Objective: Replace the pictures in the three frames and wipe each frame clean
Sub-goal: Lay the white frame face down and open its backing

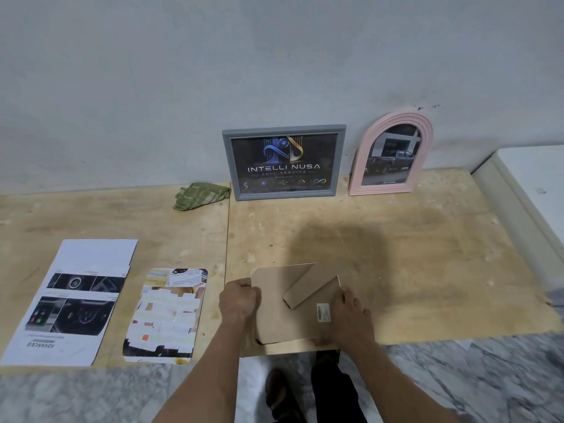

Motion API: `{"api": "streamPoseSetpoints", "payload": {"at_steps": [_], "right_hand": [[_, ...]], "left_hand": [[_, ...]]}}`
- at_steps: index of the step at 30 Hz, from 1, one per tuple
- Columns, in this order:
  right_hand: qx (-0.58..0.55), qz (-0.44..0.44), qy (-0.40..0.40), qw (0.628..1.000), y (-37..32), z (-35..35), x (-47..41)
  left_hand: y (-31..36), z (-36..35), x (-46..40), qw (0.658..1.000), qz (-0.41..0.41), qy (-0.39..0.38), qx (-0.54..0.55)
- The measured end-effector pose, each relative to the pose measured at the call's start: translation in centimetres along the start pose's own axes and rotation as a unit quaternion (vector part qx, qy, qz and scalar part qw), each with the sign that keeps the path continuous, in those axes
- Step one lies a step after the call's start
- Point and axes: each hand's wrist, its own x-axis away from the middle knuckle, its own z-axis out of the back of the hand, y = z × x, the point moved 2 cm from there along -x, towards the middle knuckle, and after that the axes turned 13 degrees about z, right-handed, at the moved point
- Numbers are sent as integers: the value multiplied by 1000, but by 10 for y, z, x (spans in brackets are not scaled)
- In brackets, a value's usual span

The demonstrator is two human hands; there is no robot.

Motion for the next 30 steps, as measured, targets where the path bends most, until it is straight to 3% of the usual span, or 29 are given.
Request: {"api": "streamPoseSetpoints", "payload": {"at_steps": [6, 12, 16, 23, 30], "right_hand": [[-19, 3, 1, 1000, 1, -2, 0], [-19, 1, -10, 1000, -1, 4, 1], [-22, 1, -12, 1000, -1, 6, 3], [-17, 1, -5, 1000, -1, 7, 3], [-12, 11, 7, 1000, 0, 6, 4]], "left_hand": [[-7, -4, -7, 998, 18, 28, 59], [-26, -10, -12, 992, 22, -10, 126], [-30, -12, -13, 989, 28, 21, 145], [-41, -8, -25, 976, 32, -42, 213], [-49, 2, -35, 983, -16, -76, 164]]}}
